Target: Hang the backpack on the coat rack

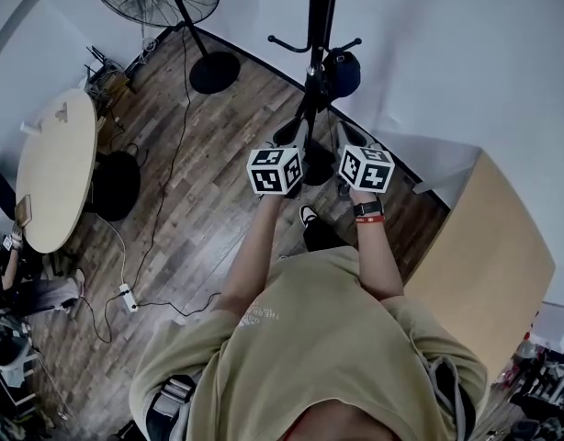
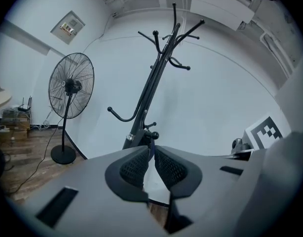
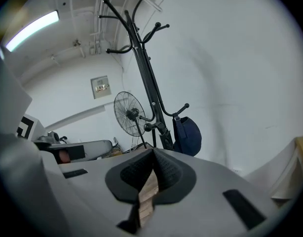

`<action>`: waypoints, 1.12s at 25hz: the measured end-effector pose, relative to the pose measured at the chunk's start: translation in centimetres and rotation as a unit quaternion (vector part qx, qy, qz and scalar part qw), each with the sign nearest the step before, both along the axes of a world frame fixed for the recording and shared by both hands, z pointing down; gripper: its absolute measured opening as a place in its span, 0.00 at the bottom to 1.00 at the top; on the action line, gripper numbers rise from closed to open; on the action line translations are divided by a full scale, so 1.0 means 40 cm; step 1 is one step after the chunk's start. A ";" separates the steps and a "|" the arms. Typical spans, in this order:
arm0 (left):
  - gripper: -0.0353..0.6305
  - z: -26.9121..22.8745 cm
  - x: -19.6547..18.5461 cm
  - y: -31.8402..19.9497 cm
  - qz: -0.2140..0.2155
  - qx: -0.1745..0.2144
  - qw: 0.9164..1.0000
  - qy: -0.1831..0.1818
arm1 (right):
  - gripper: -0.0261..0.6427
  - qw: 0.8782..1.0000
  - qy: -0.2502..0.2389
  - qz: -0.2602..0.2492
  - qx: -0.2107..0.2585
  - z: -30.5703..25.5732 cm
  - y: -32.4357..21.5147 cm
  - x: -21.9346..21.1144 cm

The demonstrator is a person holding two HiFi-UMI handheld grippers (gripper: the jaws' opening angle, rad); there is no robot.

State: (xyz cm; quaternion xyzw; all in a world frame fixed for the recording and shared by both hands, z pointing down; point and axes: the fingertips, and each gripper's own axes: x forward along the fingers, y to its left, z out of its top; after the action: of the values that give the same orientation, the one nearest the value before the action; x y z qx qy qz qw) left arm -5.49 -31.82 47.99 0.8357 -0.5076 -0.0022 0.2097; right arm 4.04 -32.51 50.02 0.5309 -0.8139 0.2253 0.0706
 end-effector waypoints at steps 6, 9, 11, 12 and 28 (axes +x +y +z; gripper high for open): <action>0.12 -0.100 -0.031 0.063 -0.010 0.045 0.999 -0.014 | 0.06 0.999 0.000 -0.005 0.042 -0.092 0.060 -0.025; 0.11 -0.137 -0.063 0.091 -0.028 0.066 0.997 -0.036 | 0.06 0.997 0.006 -0.002 0.071 -0.144 0.090 -0.037; 0.11 -0.158 -0.083 0.110 -0.040 0.079 0.995 -0.044 | 0.06 0.996 0.010 0.002 0.087 -0.173 0.108 -0.042; 0.11 -0.170 -0.092 0.120 -0.044 0.085 0.994 -0.045 | 0.06 0.996 0.012 0.004 0.093 -0.186 0.117 -0.043; 0.09 -0.211 -0.104 0.178 -0.054 0.136 0.986 -0.077 | 0.06 0.990 0.026 0.036 0.131 -0.223 0.177 -0.024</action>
State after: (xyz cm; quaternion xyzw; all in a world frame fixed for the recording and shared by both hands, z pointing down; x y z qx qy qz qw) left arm -9.64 -24.68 39.54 0.8256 -0.5613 -0.0186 0.0538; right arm 3.10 -25.42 41.11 0.5705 -0.8144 0.1053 0.0137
